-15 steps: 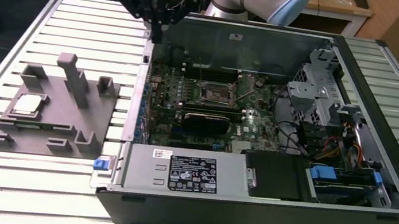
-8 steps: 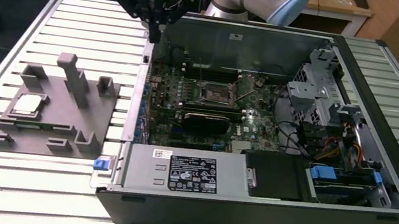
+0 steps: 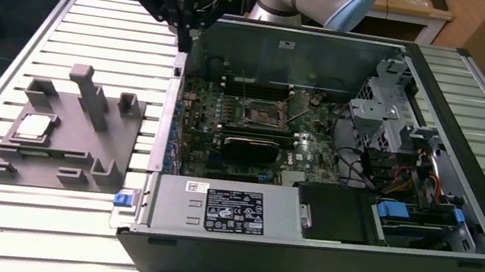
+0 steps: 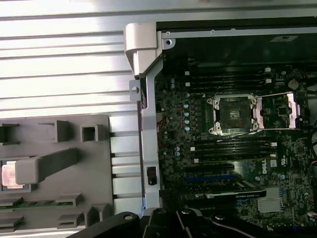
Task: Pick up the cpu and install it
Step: 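Reach for the cpu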
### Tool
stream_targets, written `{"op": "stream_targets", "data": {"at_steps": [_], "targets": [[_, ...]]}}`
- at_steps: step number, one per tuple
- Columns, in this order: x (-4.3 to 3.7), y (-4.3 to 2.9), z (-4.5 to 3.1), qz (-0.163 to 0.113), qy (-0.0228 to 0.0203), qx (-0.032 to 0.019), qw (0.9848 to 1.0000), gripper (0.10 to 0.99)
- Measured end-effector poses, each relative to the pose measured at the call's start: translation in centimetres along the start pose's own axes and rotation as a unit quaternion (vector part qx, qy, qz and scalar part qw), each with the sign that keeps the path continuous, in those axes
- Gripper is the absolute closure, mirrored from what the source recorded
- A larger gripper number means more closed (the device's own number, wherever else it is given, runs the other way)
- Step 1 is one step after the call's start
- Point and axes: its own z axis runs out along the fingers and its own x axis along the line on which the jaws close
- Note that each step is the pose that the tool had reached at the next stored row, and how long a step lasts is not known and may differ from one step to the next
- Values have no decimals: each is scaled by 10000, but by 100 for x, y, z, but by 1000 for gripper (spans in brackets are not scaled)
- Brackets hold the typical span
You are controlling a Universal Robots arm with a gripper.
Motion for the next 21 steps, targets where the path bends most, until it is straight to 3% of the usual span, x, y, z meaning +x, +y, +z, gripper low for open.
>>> {"op": "stream_targets", "data": {"at_steps": [21], "targets": [[106,-8,-1,0,0,0,10000,980]]}}
